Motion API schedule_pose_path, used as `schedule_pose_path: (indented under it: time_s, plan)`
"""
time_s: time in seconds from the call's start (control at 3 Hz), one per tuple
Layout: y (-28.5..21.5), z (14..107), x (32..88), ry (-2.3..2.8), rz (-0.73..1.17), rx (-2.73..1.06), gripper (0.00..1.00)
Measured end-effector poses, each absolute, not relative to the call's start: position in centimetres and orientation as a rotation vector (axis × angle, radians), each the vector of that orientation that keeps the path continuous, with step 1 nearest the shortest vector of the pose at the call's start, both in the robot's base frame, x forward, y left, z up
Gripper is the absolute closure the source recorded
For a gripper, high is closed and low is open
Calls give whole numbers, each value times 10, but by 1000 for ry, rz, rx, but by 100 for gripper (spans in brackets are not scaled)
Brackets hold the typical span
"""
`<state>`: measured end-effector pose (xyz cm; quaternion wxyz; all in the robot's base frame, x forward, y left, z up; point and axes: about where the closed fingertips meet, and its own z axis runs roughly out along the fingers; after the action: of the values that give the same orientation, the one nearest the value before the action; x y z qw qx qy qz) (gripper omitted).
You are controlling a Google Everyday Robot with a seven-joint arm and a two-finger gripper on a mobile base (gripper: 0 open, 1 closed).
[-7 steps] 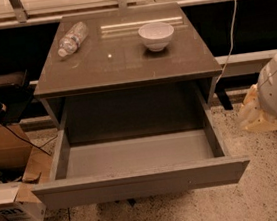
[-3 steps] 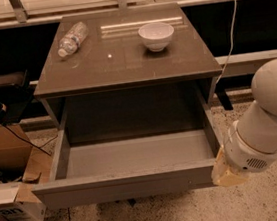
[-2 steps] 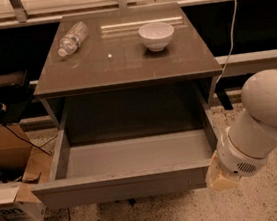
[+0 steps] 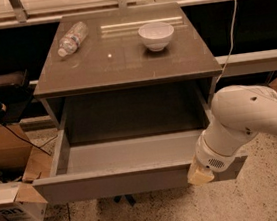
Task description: Close top drawer
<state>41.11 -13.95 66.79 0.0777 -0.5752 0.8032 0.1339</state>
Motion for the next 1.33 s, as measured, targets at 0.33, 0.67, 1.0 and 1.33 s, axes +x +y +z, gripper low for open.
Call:
schedule_pose_path:
  time_s: [0.33, 0.67, 1.0, 1.33]
  plan:
    - [-139, 668, 411, 2406, 401, -1723, 100]
    - [-133, 659, 424, 2394, 421, -1662, 100]
    - [-132, 657, 429, 2389, 422, -1651, 100]
    - [-127, 647, 455, 2374, 395, -1612, 100]
